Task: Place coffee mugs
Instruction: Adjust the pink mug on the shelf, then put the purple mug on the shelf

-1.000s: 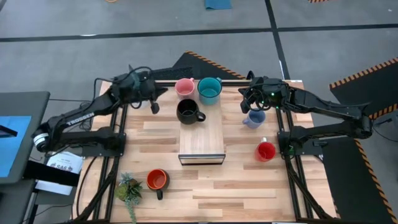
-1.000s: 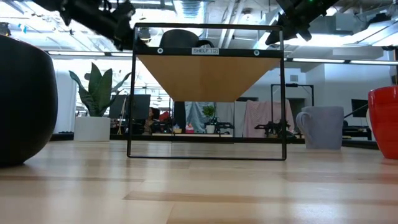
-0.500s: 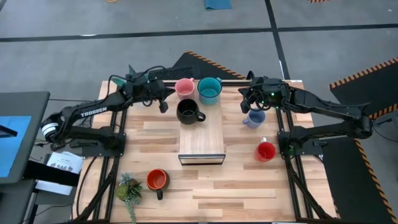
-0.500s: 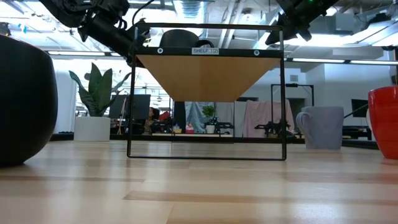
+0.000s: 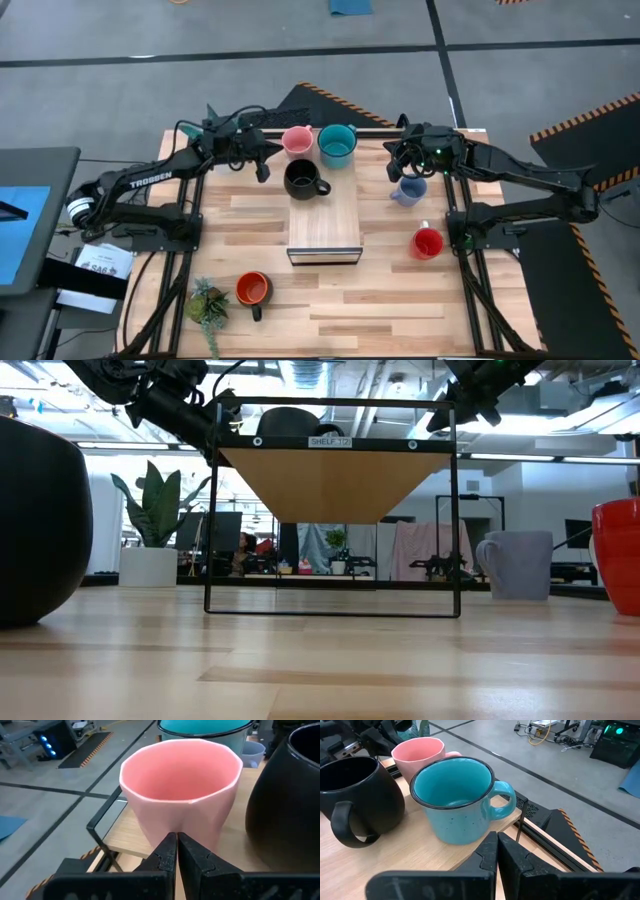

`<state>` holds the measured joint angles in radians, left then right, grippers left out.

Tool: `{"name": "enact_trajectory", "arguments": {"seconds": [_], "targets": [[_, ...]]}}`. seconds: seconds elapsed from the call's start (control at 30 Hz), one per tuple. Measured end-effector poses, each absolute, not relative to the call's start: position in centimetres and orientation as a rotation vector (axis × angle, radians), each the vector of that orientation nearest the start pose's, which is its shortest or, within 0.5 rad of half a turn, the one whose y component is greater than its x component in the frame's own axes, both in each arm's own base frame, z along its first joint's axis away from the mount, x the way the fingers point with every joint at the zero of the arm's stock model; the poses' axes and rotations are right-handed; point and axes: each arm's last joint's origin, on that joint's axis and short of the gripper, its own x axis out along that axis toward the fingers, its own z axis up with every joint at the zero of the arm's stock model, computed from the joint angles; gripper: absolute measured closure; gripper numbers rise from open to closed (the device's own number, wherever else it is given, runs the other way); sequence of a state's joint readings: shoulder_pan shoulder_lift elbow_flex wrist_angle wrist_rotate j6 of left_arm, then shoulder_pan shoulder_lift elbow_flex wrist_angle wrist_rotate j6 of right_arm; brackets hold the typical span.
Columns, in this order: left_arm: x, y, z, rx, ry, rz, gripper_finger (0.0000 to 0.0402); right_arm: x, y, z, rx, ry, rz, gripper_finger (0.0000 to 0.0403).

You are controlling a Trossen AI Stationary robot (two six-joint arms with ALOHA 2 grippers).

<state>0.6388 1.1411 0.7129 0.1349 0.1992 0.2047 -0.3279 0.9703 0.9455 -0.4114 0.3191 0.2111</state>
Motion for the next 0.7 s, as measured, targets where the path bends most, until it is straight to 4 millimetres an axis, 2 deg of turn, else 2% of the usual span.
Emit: {"name": "enact_trajectory", "arguments": {"seconds": [0.23, 0.47, 0.7], "targets": [[21.1, 14.9, 26.0, 0.071, 0.327, 0.396, 0.0401, 19.0, -7.4, 33.5, 0.202, 0.374, -0.682, 0.0370], [21.1, 14.9, 26.1, 0.066, 0.321, 0.394, 0.0401, 19.0, -7.4, 33.5, 0.201, 0.375, -0.682, 0.0370], [19.1, 13.8, 29.0, 0.134, 0.221, 0.489, 0.0401, 18.8, -7.4, 33.1, 0.201, 0.422, -0.685, 0.0370]]}}
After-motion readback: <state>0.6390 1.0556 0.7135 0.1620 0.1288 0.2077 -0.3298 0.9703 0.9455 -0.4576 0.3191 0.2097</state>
